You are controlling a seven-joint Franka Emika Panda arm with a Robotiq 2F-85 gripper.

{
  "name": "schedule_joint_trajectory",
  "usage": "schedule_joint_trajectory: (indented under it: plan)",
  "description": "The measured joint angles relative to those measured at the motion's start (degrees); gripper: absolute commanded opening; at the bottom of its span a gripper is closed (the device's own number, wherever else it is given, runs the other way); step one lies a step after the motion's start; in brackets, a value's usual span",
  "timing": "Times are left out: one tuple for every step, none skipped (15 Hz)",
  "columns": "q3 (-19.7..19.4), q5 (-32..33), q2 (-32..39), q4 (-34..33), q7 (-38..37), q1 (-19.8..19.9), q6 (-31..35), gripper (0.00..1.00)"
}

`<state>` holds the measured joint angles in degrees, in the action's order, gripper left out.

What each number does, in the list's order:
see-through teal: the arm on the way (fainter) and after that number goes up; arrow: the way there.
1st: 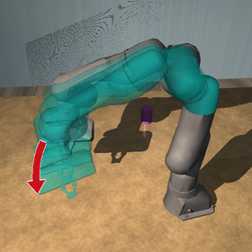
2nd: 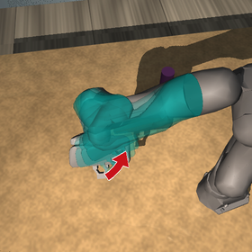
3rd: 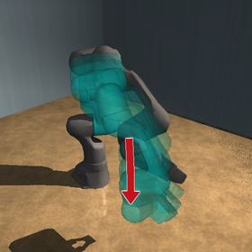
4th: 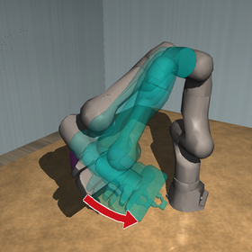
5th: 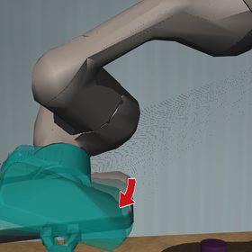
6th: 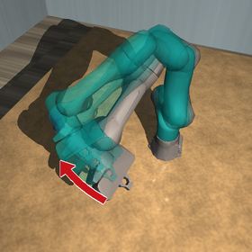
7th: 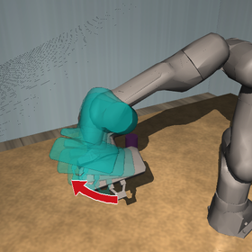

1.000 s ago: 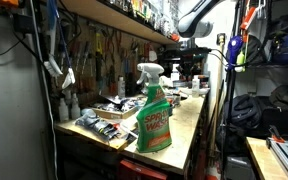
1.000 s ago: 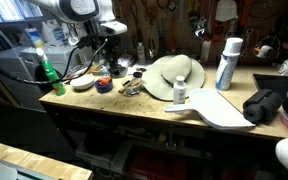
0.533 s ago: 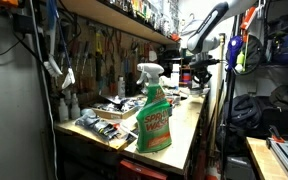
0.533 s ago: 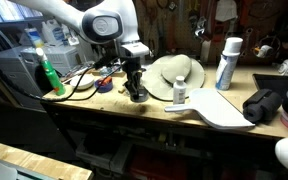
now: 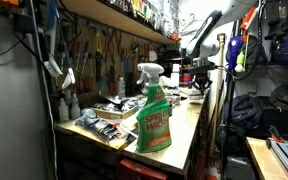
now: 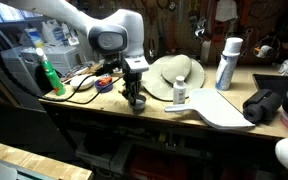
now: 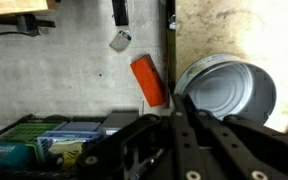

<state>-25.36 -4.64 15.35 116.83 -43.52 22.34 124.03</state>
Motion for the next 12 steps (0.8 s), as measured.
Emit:
schedule_joint_trajectory:
  plan:
    - [0.0,-1.3,0.0,-0.2,0.0,0.0,0.1,0.01]
    - [0.0,-2.1,0.0,-0.5,0.0,0.0,0.1,0.01]
    - [0.0,-2.7,0.0,-0.7,0.0,0.0,0.1,0.01]
    - [0.1,-3.1,0.0,-0.8,0.0,0.0,0.1,0.01]
    - [0.1,-3.3,0.0,-0.8,0.0,0.0,0.1,0.01]
    - [0.2,-3.5,0.0,-0.8,0.0,-0.1,0.1,0.01]
    - [0.4,-3.5,0.0,-0.8,0.0,-0.2,0.1,0.01]
    - [0.7,-3.5,0.0,-0.8,0.0,-0.3,0.1,0.01]
    - [0.9,-3.5,0.0,-0.8,0.0,-0.4,0.2,0.01]
    - [1.2,-3.6,0.0,-0.8,0.0,-0.5,0.2,0.01]
    - [1.5,-3.6,0.0,-0.8,0.0,-0.7,0.3,0.01]
    - [1.7,-3.6,0.1,-0.7,0.0,-0.8,0.3,0.05]
